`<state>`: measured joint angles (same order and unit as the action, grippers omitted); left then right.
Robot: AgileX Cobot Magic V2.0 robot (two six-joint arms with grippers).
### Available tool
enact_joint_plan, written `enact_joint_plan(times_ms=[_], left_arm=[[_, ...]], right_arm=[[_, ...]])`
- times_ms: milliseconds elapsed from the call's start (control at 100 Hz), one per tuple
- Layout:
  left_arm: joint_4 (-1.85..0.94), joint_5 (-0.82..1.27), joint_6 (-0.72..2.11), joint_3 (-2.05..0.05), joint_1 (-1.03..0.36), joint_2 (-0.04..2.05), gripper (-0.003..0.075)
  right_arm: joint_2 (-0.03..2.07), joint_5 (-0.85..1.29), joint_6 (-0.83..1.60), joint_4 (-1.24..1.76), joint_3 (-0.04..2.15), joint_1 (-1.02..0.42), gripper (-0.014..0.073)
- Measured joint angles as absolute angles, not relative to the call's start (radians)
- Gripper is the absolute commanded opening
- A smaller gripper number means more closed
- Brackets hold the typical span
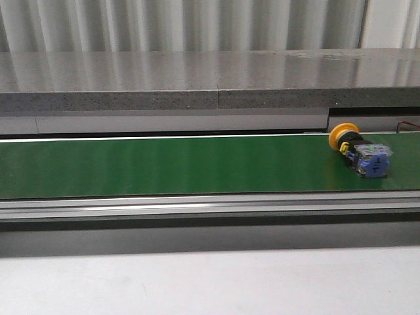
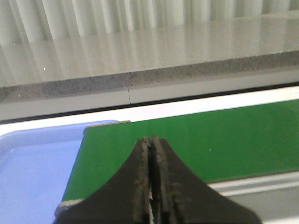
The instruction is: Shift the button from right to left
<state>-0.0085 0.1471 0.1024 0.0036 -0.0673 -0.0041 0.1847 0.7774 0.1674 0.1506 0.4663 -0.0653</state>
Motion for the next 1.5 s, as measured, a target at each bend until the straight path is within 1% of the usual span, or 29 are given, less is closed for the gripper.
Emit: enact_joint_plan(times_ms=[140,250,350,460,580,730,780,850,880,900,930,940,950,970,1000,1020,1070,1120,1380,1500], left_arm=[[-0.008,0.058,0.102,0.004,-0.067,-0.004,-0.0020],[0.000,0.066,0.102,0.000,-0.067,-0.004,-0.0020],[0.012,0.154,0.102,-0.036,-0.067,0.004,-0.0021],[0.015,0.230,0.102,-0.133,-0.067,0.065,-0.0021],[0.015,0.312,0.102,-0.245,-0.067,0.183,-0.0020],[0.015,0.472,0.102,-0.376,-0.067,0.354,-0.0015],[0.015,0.509,0.102,-0.408,-0.067,0.410,0.0017],[0.015,0.539,0.102,-0.443,-0.067,0.481,0.0115],[0.015,0.544,0.102,-0.454,-0.067,0.507,0.0188],[0.010,0.549,0.102,-0.461,-0.067,0.524,0.0220],[0.000,0.549,0.102,-0.469,-0.067,0.550,0.0309],[0.000,0.551,0.102,-0.472,-0.067,0.555,0.0328],[0.000,0.551,0.102,-0.473,-0.067,0.560,0.0366],[0.000,0.551,0.102,-0.477,-0.067,0.574,0.0403],[-0.006,0.551,0.102,-0.480,-0.067,0.594,0.0488],[-0.008,0.551,0.102,-0.482,-0.067,0.601,0.0532],[-0.013,0.549,0.102,-0.484,-0.067,0.624,0.0601],[-0.015,0.547,0.102,-0.485,-0.067,0.637,0.0627],[-0.059,0.480,0.102,-0.489,-0.067,0.687,0.0617],[-0.080,0.503,0.102,-0.548,-0.067,0.737,0.0617]], right_arm=[[0.185,0.775,0.167,0.151,0.466,-0.065,-0.0066],[0.185,0.775,0.167,0.151,0.466,-0.065,-0.0066],[0.185,0.775,0.167,0.151,0.466,-0.065,-0.0066],[0.185,0.775,0.167,0.151,0.466,-0.065,-0.0066],[0.185,0.775,0.167,0.151,0.466,-0.065,-0.0066],[0.185,0.775,0.167,0.151,0.466,-0.065,-0.0066],[0.185,0.775,0.167,0.151,0.466,-0.065,-0.0066],[0.185,0.775,0.167,0.151,0.466,-0.065,-0.0066],[0.185,0.775,0.167,0.151,0.466,-0.065,-0.0066],[0.185,0.775,0.167,0.151,0.466,-0.065,-0.0066],[0.185,0.775,0.167,0.151,0.466,-0.065,-0.0066],[0.185,0.775,0.167,0.151,0.466,-0.065,-0.0066],[0.185,0.775,0.167,0.151,0.466,-0.065,-0.0066],[0.185,0.775,0.167,0.151,0.466,-0.065,-0.0066],[0.185,0.775,0.167,0.151,0.466,-0.065,-0.0066],[0.185,0.775,0.167,0.151,0.466,-0.065,-0.0066],[0.185,0.775,0.167,0.151,0.466,-0.065,-0.0066],[0.185,0.775,0.167,0.151,0.466,-0.065,-0.0066],[0.185,0.775,0.167,0.151,0.466,-0.065,-0.0066],[0.185,0.775,0.167,0.151,0.466,-0.065,-0.0066]])
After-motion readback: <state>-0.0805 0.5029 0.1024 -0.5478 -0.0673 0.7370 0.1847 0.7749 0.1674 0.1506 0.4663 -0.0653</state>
